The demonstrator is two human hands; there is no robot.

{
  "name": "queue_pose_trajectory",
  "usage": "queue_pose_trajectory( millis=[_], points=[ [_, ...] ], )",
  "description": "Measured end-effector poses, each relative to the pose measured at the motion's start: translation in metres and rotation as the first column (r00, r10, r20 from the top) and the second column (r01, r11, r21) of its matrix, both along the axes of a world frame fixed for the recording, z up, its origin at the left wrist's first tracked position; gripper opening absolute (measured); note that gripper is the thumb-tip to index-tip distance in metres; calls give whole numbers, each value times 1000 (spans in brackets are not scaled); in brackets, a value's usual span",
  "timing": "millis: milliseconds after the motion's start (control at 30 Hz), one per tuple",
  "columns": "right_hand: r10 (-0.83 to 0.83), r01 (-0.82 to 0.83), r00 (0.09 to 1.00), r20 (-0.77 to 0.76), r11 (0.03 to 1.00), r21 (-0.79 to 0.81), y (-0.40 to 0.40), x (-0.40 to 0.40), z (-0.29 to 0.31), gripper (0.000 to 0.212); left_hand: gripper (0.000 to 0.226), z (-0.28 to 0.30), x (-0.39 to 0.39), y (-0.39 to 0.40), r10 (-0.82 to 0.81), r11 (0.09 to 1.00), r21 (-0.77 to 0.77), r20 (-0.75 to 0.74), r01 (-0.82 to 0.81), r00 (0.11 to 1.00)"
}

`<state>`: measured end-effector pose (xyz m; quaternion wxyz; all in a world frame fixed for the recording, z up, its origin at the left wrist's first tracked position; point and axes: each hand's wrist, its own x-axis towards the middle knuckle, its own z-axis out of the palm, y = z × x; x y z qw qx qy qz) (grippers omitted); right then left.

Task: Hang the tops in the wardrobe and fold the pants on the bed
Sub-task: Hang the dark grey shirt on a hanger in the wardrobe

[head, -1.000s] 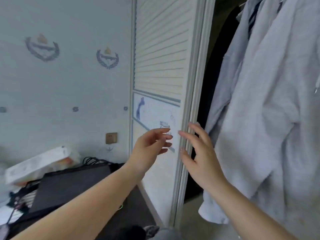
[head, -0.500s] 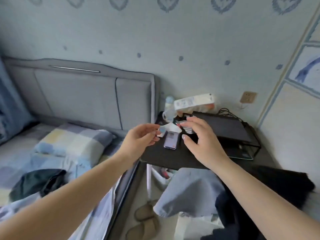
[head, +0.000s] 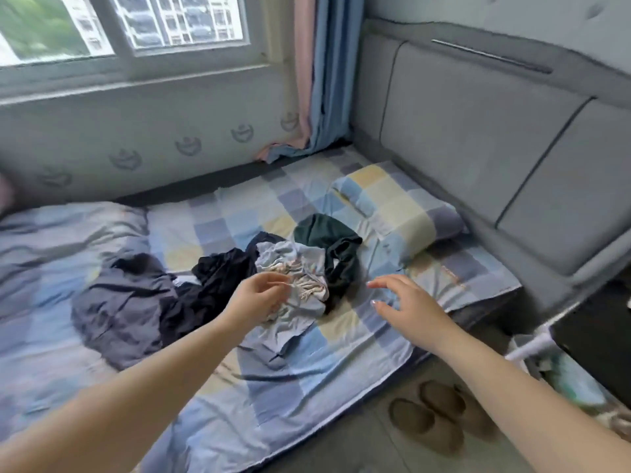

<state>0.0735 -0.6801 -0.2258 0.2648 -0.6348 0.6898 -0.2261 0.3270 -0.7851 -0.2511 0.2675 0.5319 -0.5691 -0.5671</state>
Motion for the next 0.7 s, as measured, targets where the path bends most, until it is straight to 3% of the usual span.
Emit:
queue_pose_trajectory(
  millis=[267, 467, 700],
  points=[
    [280, -277, 960, 9, 942, 187, -118, 42, -46, 32, 17, -36, 83, -23, 335, 929, 122, 120, -349, 934],
    [391, -396, 918, 73, 879, 265, -196, 88, -68, 32, 18, -44, 111, -36, 453, 847, 248, 125, -470, 883],
    [482, -506, 861, 162, 788, 351, -249, 188, -111, 31, 18, -76, 190, -52, 580, 741, 281, 188, -610, 792]
  ],
)
